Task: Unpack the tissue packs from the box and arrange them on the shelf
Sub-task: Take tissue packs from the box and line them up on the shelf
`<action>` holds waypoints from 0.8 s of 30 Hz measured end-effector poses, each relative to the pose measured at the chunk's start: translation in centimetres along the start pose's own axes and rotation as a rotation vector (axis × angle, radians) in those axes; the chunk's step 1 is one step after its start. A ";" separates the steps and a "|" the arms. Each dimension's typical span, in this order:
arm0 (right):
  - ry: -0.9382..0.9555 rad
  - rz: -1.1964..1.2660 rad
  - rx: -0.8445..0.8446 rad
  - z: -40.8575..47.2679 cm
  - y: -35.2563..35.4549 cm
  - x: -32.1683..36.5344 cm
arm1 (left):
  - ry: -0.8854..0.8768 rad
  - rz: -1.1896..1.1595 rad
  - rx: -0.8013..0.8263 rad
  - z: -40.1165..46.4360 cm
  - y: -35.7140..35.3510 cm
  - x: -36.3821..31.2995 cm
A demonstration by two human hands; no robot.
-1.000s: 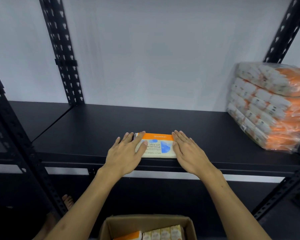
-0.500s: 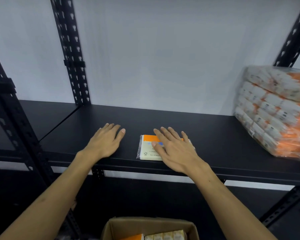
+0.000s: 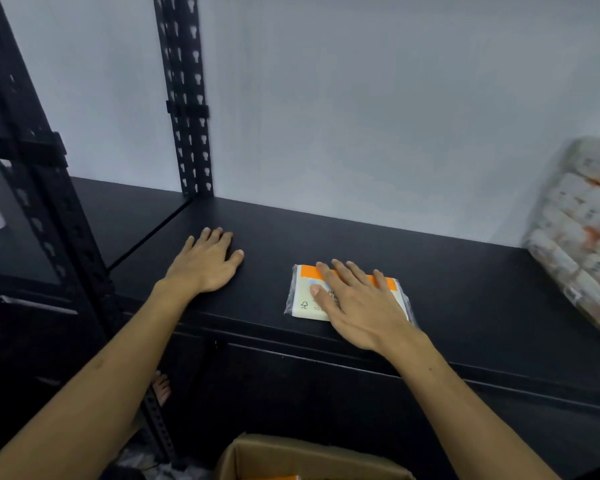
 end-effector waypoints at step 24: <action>0.071 0.005 -0.035 23.0 -1.6 14.8 | 0.272 -0.057 -0.136 0.2 -0.1 0.8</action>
Point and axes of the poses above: each hand's wrist, its own z-axis towards the middle knuckle, its own y-axis out of the back of the hand, x = y × z, the point moved 3 cm from there along z, towards the middle knuckle, and after that the axes turned 9 degrees about -y, right-handed, at the moved point
